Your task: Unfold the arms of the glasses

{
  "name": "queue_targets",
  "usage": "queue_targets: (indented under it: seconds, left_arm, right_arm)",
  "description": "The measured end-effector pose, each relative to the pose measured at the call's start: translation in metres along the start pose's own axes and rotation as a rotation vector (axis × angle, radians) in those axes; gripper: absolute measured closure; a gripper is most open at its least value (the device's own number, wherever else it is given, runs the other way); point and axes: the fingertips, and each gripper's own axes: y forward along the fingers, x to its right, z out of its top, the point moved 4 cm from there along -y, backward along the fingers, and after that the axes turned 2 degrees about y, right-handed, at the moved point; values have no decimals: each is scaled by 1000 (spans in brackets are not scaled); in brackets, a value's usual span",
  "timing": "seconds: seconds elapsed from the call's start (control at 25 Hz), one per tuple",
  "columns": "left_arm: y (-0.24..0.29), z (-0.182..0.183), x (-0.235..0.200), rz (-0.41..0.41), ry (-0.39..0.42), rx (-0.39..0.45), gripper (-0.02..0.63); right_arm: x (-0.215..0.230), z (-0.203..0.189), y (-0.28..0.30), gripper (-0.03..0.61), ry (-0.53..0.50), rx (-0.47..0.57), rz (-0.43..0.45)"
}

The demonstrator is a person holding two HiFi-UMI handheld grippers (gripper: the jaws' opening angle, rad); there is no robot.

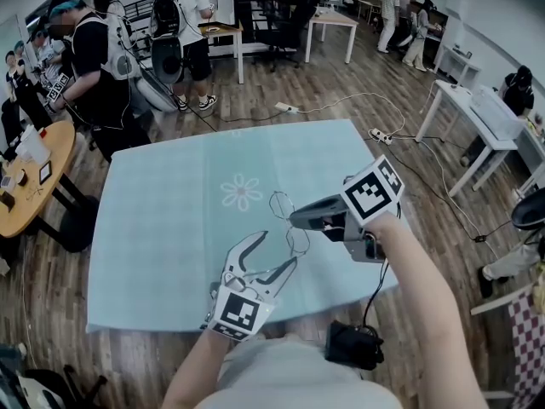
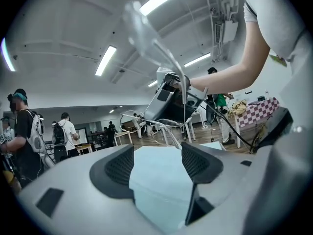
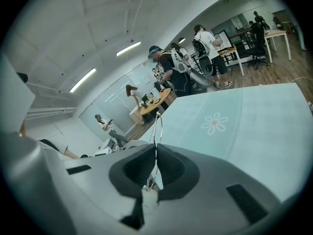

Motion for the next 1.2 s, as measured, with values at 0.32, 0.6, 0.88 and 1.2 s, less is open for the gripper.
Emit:
queue_targets:
  seconds: [0.32, 0.6, 0.88, 1.2]
  left_arm:
    - [-20, 4, -9, 21, -14, 18, 314]
    - [-35, 5, -18, 63, -30, 36, 314]
    - [-55, -1, -40, 126, -64, 50, 314]
    - [-64, 2, -52, 174, -69, 56, 314]
  right_arm:
    - [2, 0, 0, 565, 11, -2, -7]
    - [5, -2, -1, 565, 14, -7, -17]
    - [9, -5, 1, 565, 38, -12, -25]
    - [13, -7, 0, 565, 27, -33, -44]
